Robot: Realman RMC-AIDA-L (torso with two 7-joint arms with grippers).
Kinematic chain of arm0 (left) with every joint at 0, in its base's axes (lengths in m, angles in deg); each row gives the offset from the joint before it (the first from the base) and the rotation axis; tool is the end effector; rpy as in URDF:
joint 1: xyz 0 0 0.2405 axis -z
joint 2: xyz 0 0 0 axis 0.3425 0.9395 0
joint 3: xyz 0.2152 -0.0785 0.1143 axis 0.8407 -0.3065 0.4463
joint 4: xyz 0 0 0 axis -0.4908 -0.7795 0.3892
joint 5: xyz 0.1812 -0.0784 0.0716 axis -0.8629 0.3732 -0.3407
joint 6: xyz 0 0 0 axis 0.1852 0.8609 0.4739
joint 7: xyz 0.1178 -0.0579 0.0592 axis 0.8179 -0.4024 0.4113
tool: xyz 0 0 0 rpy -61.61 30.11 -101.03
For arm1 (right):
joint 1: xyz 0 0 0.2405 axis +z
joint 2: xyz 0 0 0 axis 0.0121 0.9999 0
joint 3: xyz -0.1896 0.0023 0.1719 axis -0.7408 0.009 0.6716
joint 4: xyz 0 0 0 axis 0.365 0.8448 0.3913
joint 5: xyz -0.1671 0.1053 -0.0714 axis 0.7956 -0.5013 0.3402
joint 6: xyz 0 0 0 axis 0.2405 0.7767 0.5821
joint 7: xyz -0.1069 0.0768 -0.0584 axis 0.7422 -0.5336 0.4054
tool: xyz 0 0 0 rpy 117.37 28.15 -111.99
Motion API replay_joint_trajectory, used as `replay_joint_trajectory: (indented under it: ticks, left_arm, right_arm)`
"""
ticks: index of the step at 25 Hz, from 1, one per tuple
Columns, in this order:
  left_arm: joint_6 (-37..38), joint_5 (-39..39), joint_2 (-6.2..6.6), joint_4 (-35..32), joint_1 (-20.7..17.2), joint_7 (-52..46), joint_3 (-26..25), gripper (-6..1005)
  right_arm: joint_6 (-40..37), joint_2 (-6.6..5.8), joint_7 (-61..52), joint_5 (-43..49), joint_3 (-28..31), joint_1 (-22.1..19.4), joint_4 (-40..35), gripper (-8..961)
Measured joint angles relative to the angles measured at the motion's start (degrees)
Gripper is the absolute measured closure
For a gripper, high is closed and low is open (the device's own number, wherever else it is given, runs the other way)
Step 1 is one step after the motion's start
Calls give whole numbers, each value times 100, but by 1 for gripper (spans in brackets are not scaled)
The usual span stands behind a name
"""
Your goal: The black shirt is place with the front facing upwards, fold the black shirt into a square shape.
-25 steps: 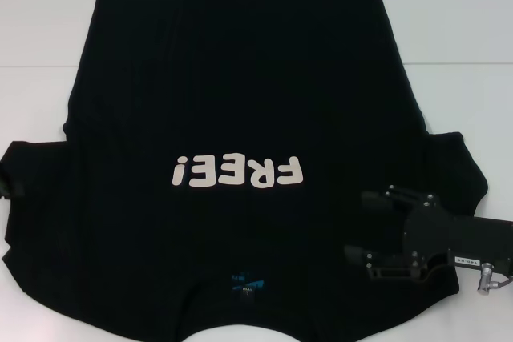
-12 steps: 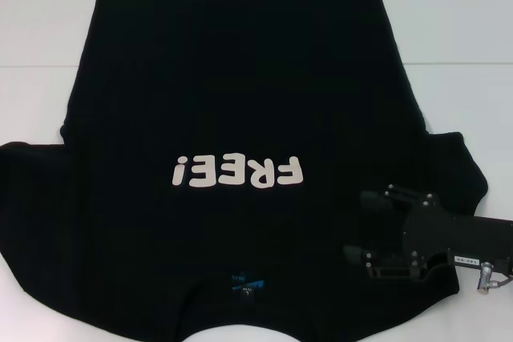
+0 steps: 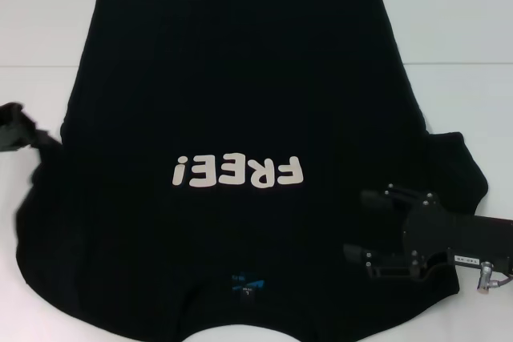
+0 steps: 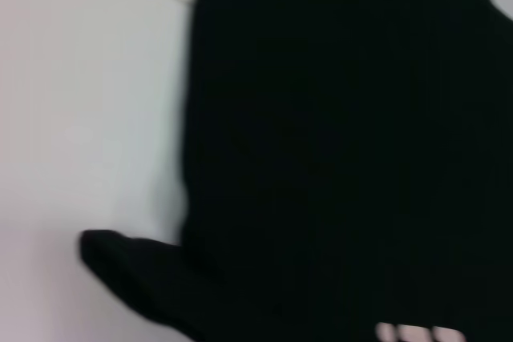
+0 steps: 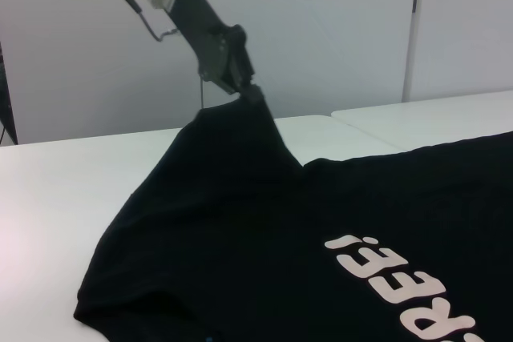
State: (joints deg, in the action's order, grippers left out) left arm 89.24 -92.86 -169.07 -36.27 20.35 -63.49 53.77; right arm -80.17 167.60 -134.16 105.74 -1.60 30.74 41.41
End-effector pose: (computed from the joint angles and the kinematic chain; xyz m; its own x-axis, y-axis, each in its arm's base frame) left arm -0.3090 0.3930 0.1280 0.0447 0.8934 0.4471 0.9810 0.0453 -0.1887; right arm 0.2859 0.3105 -0.0327 0.8907 -0.1051 -0.4423 -0.2501 -0.9257 -0.2837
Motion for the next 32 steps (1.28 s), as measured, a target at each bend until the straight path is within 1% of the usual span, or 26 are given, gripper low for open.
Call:
replay_joint_trajectory:
  ticks: [5, 7, 9, 10, 13, 16, 19, 22, 27, 30, 32]
  left_arm:
    - [28, 92, -258, 60, 239, -4, 39, 996]
    - [-69, 78, -385, 113, 308, 14, 77, 996]
    - [-202, 83, -470, 215, 334, 40, 117, 996]
    - [-294, 93, -495, 306, 346, 64, 131, 996]
    - [-432, 166, -518, 571, 380, 269, 122, 924]
    - [-522, 534, -561, 767, 340, 651, 86, 851]
    - [-542, 1025, -623, 935, 242, 995, 80, 750]
    - [-515, 1241, -613, 1097, 160, 1103, 78, 649]
    - [-519, 1375, -490, 1202, -88, 1008, 66, 478]
    - [-730, 1386, -440, 1204, -267, 858, -23, 371]
    - [-917, 1399, -439, 1205, -360, 804, -142, 292]
  right_arm:
    - [-27, 0, 0, -3, 0, 4, 10, 34]
    - [-30, 0, 0, -5, 0, 8, 14, 34]
    - [-35, 0, 0, -5, 0, 14, 15, 34]
    - [-38, 0, 0, -5, 0, 16, 16, 34]
    - [-42, 0, 0, -5, 0, 19, 18, 34]
    - [-44, 0, 0, -5, 0, 19, 22, 34]
    - [-44, 0, 0, -4, -1, 19, 28, 34]
    - [-49, 0, 0, -4, 0, 18, 30, 35]
    - [-53, 0, 0, -5, 0, 10, 40, 35]
    - [-53, 0, 0, -5, 0, 9, 46, 35]
    - [-52, 0, 0, -5, 0, 10, 46, 35]
